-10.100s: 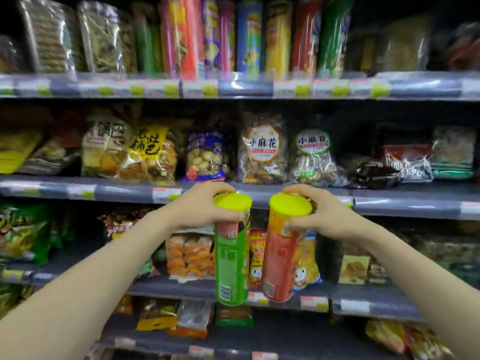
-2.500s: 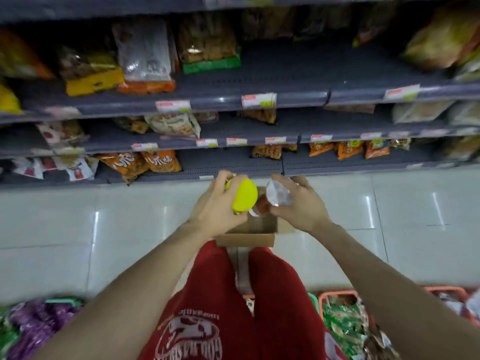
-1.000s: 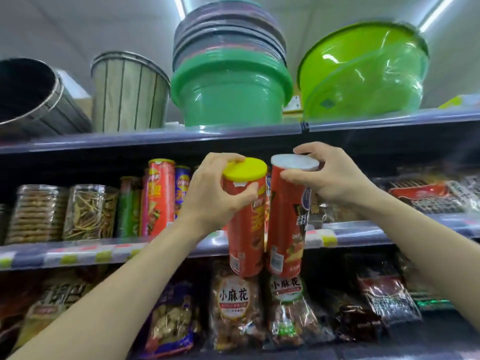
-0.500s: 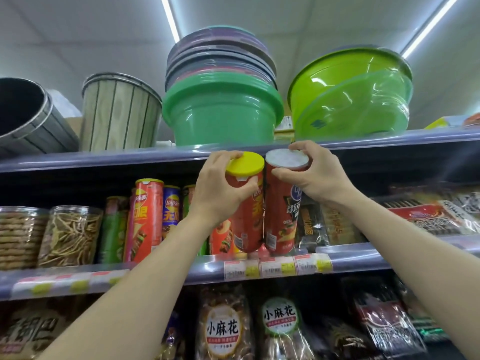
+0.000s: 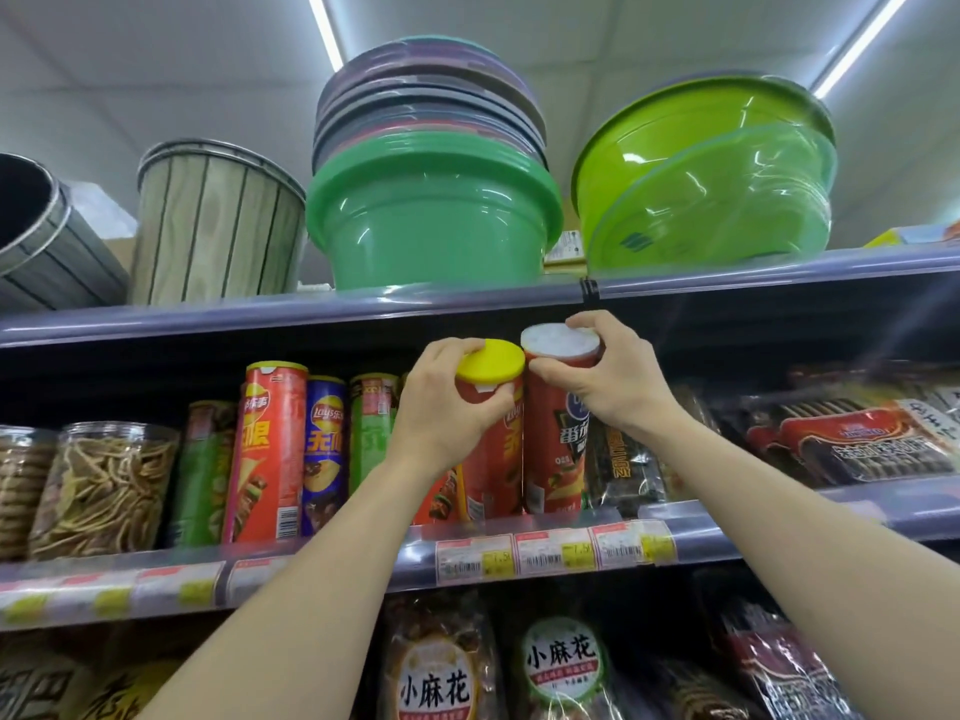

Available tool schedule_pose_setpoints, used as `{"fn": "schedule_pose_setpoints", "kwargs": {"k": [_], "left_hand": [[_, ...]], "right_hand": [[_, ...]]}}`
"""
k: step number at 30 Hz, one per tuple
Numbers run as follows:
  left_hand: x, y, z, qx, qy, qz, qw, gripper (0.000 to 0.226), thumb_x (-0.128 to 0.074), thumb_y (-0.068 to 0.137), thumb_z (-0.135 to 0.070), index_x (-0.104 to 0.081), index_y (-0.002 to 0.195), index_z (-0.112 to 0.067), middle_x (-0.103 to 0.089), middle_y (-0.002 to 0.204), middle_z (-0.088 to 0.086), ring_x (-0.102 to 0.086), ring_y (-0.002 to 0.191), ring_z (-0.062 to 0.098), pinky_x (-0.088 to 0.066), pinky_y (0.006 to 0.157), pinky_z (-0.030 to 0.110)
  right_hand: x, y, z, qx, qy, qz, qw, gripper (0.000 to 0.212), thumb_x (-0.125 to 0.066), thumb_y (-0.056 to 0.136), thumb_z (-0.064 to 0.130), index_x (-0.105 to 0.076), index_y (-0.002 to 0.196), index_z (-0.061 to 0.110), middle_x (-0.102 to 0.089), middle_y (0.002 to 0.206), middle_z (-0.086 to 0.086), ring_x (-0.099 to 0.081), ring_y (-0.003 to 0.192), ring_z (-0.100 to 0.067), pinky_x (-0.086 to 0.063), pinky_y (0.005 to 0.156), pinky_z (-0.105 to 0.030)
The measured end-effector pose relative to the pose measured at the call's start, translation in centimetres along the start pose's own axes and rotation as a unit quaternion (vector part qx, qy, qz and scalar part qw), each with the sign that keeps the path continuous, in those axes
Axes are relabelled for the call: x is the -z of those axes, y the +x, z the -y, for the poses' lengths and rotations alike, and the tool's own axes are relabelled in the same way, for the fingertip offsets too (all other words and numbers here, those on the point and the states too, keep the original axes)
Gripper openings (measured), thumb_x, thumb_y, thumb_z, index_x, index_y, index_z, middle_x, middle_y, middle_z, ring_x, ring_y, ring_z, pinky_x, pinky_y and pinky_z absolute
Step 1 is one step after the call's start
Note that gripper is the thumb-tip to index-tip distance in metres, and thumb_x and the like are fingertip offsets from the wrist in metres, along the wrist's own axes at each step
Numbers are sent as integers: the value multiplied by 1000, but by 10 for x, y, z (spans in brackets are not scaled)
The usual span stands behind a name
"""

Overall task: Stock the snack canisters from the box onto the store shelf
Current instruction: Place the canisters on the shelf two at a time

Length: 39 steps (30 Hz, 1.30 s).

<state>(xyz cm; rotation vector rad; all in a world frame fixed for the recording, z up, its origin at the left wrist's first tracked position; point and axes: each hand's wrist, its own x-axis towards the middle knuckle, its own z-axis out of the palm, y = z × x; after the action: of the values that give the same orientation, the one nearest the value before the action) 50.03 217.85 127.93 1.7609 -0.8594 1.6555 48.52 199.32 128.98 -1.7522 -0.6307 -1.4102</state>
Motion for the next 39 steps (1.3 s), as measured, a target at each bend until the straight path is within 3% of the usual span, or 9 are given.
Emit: {"fn": "schedule_pose_setpoints", "kwargs": {"k": [9, 13, 15, 19, 24, 28, 33, 39], "left_hand": [[-28, 19, 29, 104, -66, -4, 992, 59, -72, 75, -38, -47, 127, -24, -58, 113, -6, -55, 100, 10, -39, 74, 16], [-45, 10, 46, 127, -70, 64, 987, 83, -75, 72, -29, -26, 140, -30, -56, 125, 4, -58, 107, 18, -51, 88, 35], [-52, 3, 52, 124, -72, 72, 987, 95, -75, 73, -30, -12, 143, -37, -55, 128, 1, -58, 106, 15, -50, 86, 32], [-61, -5, 62, 143, -52, 91, 984, 115, -75, 73, -28, 17, 140, -48, -52, 134, 5, -56, 113, 20, -48, 95, 46], [-72, -13, 73, 138, 8, 149, 979, 130, -76, 70, -25, 36, 132, -46, -46, 138, 12, -54, 116, 28, -46, 96, 52], [-82, -21, 79, 167, 53, 199, 964, 126, -73, 73, -28, 36, 135, -37, -43, 137, 17, -53, 116, 33, -43, 98, 53], [-89, -20, 81, 194, 105, 210, 952, 113, -69, 79, -37, 21, 145, -24, -25, 150, 13, -44, 127, 34, -39, 103, 50], [-88, -23, 77, 173, 152, 193, 954, 106, -71, 78, -38, 4, 148, -15, -24, 149, 10, -37, 132, 30, -38, 103, 47]], "right_hand": [[-21, 26, -18, -34, 11, 48, 998, 70, -72, 72, 49, -48, 128, 16, -58, 116, -7, -56, 97, -18, -46, 77, -26], [-39, 26, -36, -55, 28, 82, 995, 86, -73, 74, 41, -22, 142, 32, -56, 115, -3, -56, 91, -16, -44, 65, -21], [-48, 23, -48, -67, 44, 90, 993, 99, -75, 74, 36, -5, 144, 40, -55, 114, -1, -57, 90, -16, -43, 61, -19], [-65, 12, -72, -76, 25, 107, 991, 114, -76, 74, 27, 13, 144, 39, -53, 131, -6, -57, 99, -17, -47, 74, -27], [-77, -1, -90, -67, -22, 138, 988, 114, -78, 69, 20, 6, 145, 36, -49, 131, -11, -55, 111, -25, -47, 94, -43], [-76, -3, -98, -77, -23, 124, 989, 112, -81, 65, 24, -3, 145, 35, -49, 129, -11, -54, 112, -26, -45, 97, -46], [-76, -12, -103, -122, -60, 218, 966, 129, -84, 60, 25, 14, 142, 45, -39, 138, -15, -52, 117, -31, -44, 100, -51], [-80, -14, -102, -140, -66, 230, 961, 130, -84, 62, 21, 17, 138, 50, -36, 140, -17, -50, 120, -34, -43, 100, -53]]}}
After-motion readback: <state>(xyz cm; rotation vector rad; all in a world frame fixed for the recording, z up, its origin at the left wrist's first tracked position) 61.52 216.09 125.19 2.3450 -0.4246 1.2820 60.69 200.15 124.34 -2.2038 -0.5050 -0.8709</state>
